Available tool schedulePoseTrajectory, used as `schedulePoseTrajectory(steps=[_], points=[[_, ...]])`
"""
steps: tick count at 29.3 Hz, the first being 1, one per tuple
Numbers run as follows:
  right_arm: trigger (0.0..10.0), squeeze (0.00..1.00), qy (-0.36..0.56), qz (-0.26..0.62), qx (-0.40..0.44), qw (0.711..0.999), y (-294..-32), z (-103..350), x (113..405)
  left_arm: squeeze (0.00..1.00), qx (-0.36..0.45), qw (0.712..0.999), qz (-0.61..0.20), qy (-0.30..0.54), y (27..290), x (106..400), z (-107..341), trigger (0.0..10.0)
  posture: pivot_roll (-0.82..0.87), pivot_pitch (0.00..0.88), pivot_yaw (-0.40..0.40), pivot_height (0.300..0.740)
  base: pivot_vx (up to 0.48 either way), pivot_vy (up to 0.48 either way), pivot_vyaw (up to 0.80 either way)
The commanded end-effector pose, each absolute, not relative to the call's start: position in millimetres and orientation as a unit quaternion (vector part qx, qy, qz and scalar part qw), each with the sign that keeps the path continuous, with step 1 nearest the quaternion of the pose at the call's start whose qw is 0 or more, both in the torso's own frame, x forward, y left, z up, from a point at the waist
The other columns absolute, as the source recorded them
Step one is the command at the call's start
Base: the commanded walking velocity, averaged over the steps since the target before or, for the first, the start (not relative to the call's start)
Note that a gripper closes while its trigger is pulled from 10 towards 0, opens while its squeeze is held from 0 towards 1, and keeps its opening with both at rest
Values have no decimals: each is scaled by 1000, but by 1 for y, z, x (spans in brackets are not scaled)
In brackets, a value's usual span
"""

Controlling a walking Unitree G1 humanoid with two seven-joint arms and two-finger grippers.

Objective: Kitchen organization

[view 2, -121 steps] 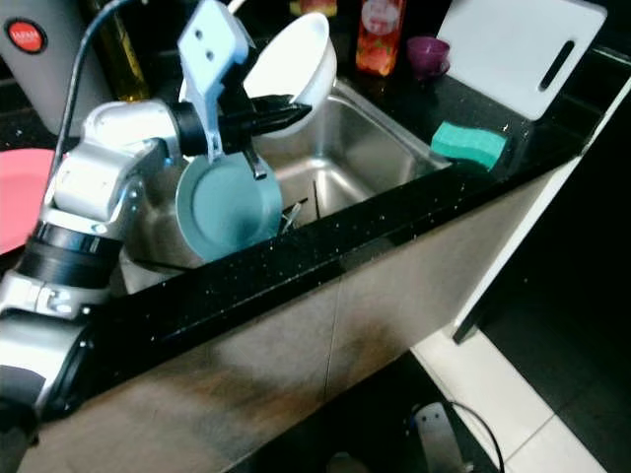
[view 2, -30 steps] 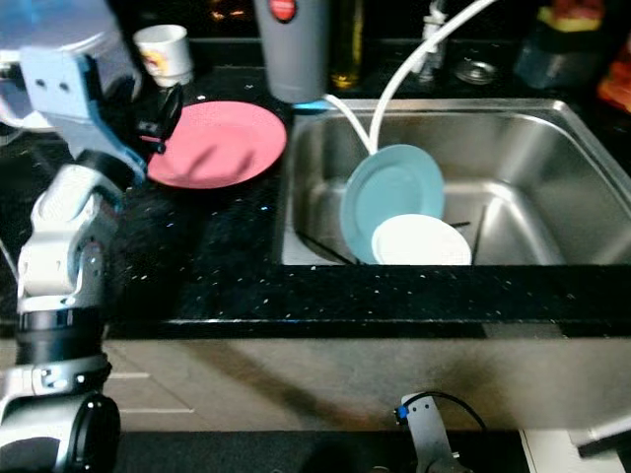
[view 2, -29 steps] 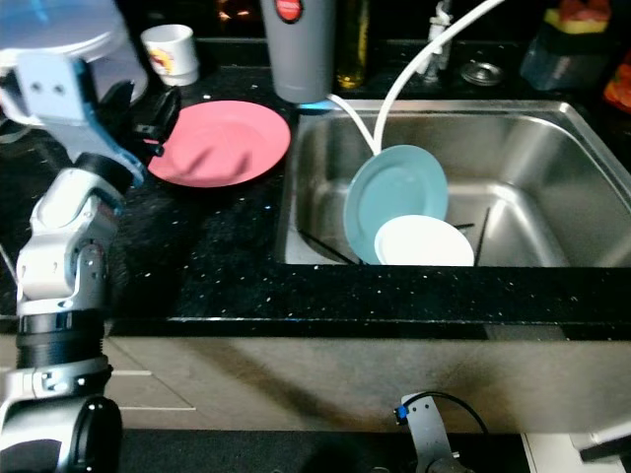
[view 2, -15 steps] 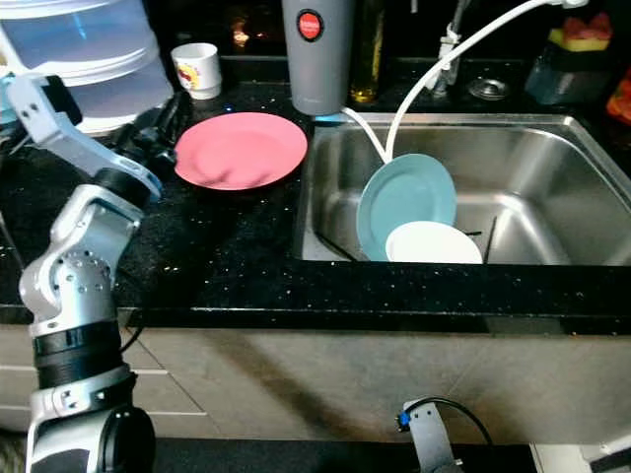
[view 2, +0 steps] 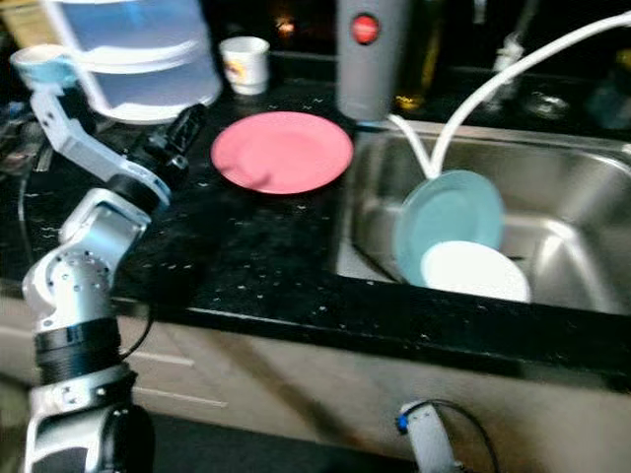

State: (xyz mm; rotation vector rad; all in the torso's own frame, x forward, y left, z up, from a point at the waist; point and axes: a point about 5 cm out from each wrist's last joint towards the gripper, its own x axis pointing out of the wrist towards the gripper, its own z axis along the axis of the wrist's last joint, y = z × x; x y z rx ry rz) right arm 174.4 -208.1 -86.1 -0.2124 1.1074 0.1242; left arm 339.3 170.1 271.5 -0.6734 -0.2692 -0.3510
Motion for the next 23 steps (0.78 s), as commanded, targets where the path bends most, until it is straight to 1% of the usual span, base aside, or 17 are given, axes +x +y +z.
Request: schedulePoseTrajectory(steps=[1,3,10,12,16,18,22,23], points=[[10000,0,519,58,-101,847,-207,-85,178,0,-337,921,-160,-114,174,342,266,10000,39,79,1,740,0,0,800],[10000,0,519,52,-100,847,-207,-85,177,0,-339,920,-162,-110,175,342,265,10000,39,79,1,740,0,0,800],[10000,0,523,37,-92,847,-208,-85,176,0,-324,918,-197,-119,172,340,267,10000,40,83,-2,740,0,0,0],[10000,0,525,35,-85,846,-208,-86,176,0,-337,906,-222,-127,169,338,270,10000,36,84,-3,740,0,0,0],[10000,0,525,33,-85,846,-208,-86,176,0,-336,902,-235,-137,166,338,274,10000,36,84,-3,740,0,0,0],[10000,0,525,34,-86,846,-209,-86,176,0,-325,902,-251,-137,161,338,276,10000,31,85,-1,740,253,-407,0],[10000,0,525,34,-88,846,-209,-86,176,0,-342,896,-252,-128,158,340,275,10000,30,88,1,740,257,-400,0],[10000,0,525,34,-88,846,-209,-86,176,0,-353,891,-257,-127,157,340,275,10000,28,90,0,740,0,0,0]])
